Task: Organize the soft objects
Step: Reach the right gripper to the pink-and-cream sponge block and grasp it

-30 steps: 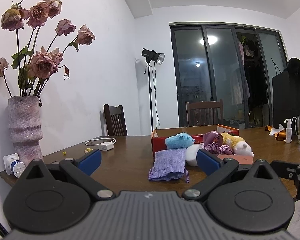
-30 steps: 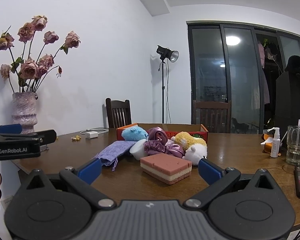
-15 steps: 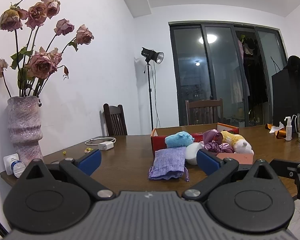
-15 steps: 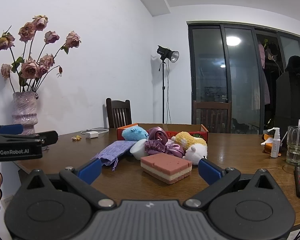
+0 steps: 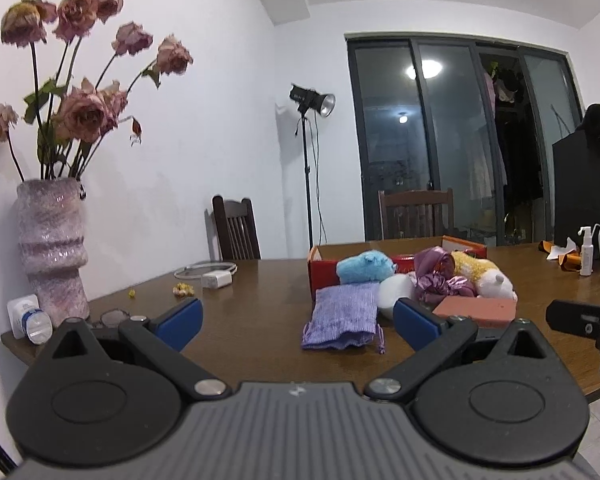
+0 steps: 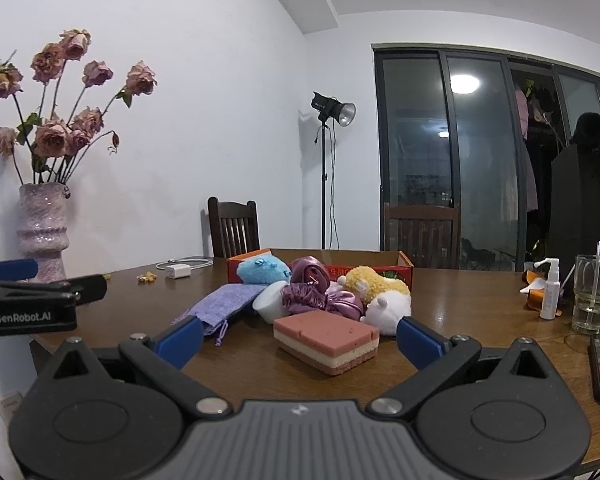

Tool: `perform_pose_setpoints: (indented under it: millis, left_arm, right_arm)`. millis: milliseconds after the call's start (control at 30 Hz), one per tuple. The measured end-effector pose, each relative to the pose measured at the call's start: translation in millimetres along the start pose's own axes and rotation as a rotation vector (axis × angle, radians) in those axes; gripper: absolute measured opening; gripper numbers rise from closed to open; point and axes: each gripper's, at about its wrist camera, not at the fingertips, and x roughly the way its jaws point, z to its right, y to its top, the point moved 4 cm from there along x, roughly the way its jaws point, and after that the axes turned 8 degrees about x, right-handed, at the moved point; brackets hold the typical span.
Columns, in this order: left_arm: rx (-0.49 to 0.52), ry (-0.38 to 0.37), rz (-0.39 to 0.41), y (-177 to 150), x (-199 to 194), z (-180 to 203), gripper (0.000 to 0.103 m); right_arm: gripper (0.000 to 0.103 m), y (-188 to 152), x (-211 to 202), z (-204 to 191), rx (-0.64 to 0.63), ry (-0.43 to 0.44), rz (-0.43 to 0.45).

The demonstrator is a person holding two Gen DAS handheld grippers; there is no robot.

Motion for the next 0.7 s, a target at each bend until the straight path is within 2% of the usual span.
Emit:
perform_pose_setpoints:
  millis: [167, 233, 367, 467, 533, 567, 600, 700]
  left_arm:
    - [-0.026, -0.005, -0.046, -1.4, 20.8, 0.4, 0.103]
    - [-0.035, -0.03, -0.06, 1.3, 31.0, 3.8, 0.103]
    - [-0.061, -0.113, -0.076, 6.9, 55.5, 17.1, 0.103]
    - [-0.05, -0.166, -0.112, 12.3, 81.6, 32.1, 0.103]
    - [-0.068, -0.197, -0.144, 16.0, 101.5, 39.5, 0.103]
    - [-0.08, -0.217, -0.161, 18.2, 112.4, 44.1, 0.101]
    - [-0.09, -0.233, -0.175, 20.0, 121.6, 47.9, 0.096]
    - [-0.117, -0.301, -0.228, 22.6, 150.4, 60.4, 0.081]
  right_arm:
    - [0.103, 4.5, 18.6, 2.0, -0.011, 0.006, -0.008]
    - [0.103, 5.7, 30.8, 5.2, -0.002, 0.0, -0.03]
    - [0.103, 5.8, 63.6, 21.4, 0.066, -0.005, -0.124]
    - [0.103, 1.7, 90.8, 33.7, 0.061, -0.096, -0.2]
    - [0.103, 0.9, 105.6, 40.6, 0.094, -0.067, -0.25]
    - [0.103, 2.3, 113.4, 44.9, 0.146, -0.029, -0.282]
    - [0.102, 4.4, 121.2, 49.6, 0.198, 0.001, -0.305]
    - [0.088, 9.8, 142.7, 61.1, 0.262, 0.023, -0.34]
